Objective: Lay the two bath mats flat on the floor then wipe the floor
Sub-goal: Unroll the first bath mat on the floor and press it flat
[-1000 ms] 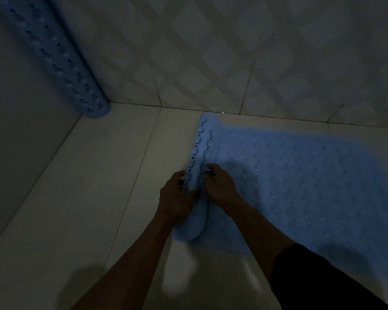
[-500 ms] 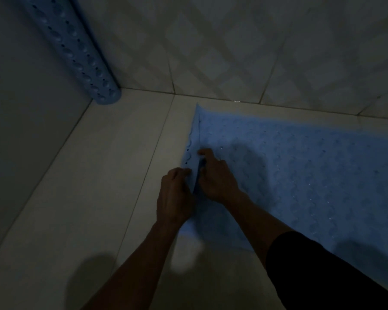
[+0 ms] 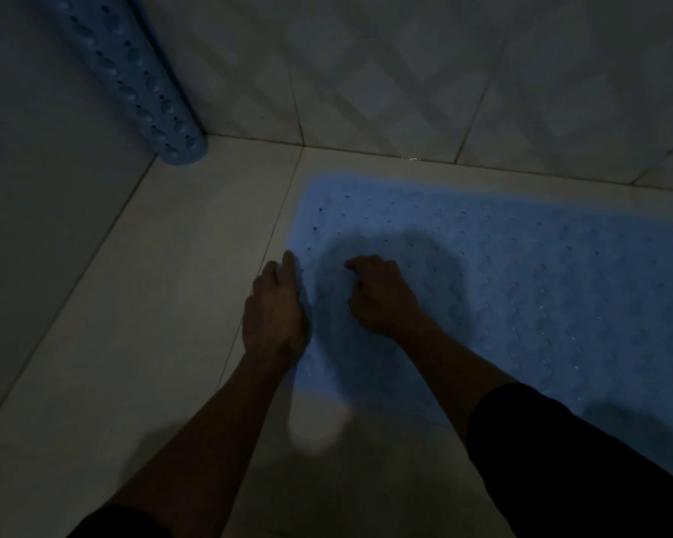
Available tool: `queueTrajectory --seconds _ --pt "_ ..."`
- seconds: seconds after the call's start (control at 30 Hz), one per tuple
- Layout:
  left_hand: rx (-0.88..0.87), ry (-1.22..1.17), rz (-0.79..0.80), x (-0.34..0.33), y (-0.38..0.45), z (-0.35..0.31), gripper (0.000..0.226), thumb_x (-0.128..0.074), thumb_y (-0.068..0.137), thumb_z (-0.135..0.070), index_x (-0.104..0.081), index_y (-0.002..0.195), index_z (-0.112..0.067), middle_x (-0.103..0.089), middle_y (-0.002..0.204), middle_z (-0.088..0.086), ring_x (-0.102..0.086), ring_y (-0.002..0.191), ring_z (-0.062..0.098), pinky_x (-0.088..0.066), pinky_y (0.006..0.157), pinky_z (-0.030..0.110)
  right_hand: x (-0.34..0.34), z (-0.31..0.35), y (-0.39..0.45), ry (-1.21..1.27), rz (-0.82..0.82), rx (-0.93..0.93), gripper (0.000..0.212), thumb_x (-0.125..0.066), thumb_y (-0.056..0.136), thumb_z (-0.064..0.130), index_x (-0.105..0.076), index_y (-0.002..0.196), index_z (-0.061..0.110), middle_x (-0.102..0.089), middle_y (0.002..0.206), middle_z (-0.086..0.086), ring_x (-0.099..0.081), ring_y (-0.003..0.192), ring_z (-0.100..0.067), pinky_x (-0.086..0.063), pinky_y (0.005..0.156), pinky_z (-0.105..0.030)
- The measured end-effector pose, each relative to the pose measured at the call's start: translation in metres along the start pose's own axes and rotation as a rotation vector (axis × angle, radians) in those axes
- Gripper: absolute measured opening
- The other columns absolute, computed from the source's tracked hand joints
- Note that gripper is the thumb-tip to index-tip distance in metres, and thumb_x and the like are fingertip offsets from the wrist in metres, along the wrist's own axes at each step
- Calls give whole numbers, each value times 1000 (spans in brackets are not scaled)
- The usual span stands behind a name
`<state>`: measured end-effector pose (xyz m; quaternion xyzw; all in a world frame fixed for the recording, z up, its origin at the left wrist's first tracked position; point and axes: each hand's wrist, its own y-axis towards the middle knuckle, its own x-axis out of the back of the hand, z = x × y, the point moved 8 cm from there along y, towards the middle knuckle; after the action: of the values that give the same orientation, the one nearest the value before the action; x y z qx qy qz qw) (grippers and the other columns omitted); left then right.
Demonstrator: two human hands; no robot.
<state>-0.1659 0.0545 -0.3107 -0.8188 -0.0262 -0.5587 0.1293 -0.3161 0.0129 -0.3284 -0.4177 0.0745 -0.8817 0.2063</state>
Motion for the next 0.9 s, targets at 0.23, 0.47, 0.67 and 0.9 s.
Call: queueTrajectory --seconds 0.23,0.47,0.67,0.9 --pt "-93 215 145 -21 6 3 73 -57 81 -30 -40 149 -7 -36 156 16 -32 142 37 -36 112 48 0 -2 0 -48 -8 52 52 -49 87 15 -50 138 8 -43 145 -11 -35 130 -34 -38 104 -42" --pt "-101 249 -145 -13 21 -13 40 -37 88 -34 -66 98 -8 -63 105 14 -57 101 36 -43 87 47 8 -10 12 17 -45 89 56 -47 79 20 -55 133 7 -52 136 -14 -47 124 -35 -40 105 -41" --pt "-224 118 -75 -35 69 -55 51 -37 103 -34 -41 149 -12 -36 156 16 -28 146 35 -17 121 54 68 -42 39 -230 -338 52 53 -50 89 27 -50 140 16 -47 145 -10 -40 131 -34 -42 101 -51" --pt "-307 235 29 -58 124 -73 62 -17 102 -60 -4 159 -40 4 169 3 10 155 26 9 120 59 65 -86 77 -448 -226 -19 64 -26 96 62 -7 154 44 4 165 8 7 152 -22 -3 117 -61"
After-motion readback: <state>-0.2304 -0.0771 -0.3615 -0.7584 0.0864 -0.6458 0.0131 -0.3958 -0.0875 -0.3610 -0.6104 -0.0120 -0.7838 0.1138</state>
